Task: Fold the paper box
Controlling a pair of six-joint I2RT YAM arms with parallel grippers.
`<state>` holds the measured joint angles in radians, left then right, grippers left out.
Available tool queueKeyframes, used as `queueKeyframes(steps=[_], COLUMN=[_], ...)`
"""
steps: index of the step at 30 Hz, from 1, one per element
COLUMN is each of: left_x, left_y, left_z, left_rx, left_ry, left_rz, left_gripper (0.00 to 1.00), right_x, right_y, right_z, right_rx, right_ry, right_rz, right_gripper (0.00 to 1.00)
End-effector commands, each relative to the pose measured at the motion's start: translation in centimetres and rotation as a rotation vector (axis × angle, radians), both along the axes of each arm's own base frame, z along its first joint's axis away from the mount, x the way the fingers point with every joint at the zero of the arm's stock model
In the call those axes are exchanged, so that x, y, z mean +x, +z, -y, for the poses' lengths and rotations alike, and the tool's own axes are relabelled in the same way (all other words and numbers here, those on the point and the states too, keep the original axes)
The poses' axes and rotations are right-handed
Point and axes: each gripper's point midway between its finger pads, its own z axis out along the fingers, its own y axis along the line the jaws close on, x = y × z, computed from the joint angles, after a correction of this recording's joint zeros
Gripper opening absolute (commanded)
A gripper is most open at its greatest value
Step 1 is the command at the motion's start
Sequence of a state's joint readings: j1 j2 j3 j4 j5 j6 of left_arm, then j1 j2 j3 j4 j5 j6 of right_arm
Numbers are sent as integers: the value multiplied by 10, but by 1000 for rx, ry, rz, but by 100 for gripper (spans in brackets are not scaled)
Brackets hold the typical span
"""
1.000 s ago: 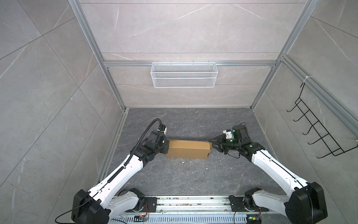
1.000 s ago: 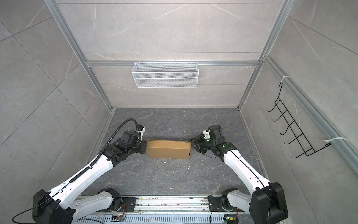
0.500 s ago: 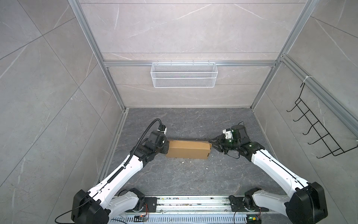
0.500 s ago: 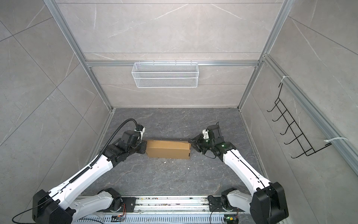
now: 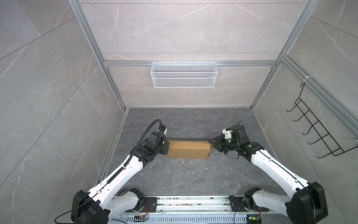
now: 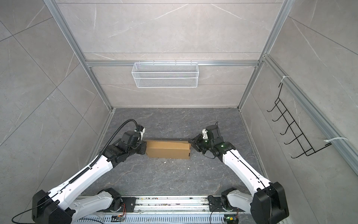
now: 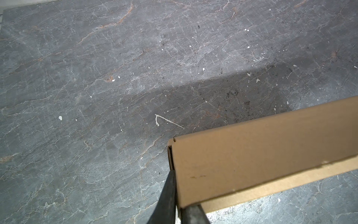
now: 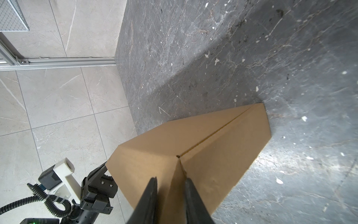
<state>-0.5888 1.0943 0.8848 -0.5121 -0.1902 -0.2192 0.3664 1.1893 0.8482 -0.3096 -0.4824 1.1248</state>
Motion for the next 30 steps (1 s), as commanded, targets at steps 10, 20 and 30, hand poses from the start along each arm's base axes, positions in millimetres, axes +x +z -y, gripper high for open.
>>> queueKeyframes(steps=[10,20,30], left_x=[-40,-42,-26], left_y=[-23,-28,-39], left_z=[0,5,19], left_rx=[40,20,22], left_ry=[-84,-97,-125], left_rz=[-179,-199,-189], left_gripper=[24,26,21], right_x=[-20,-19,-20], right_y=[-39,-39,-36], right_z=[-1,-3,-3], right_rx=[-58,-48,-50], right_ry=[34,29,65], right_rz=[-126,-130,-95], right_gripper=[26,26,29])
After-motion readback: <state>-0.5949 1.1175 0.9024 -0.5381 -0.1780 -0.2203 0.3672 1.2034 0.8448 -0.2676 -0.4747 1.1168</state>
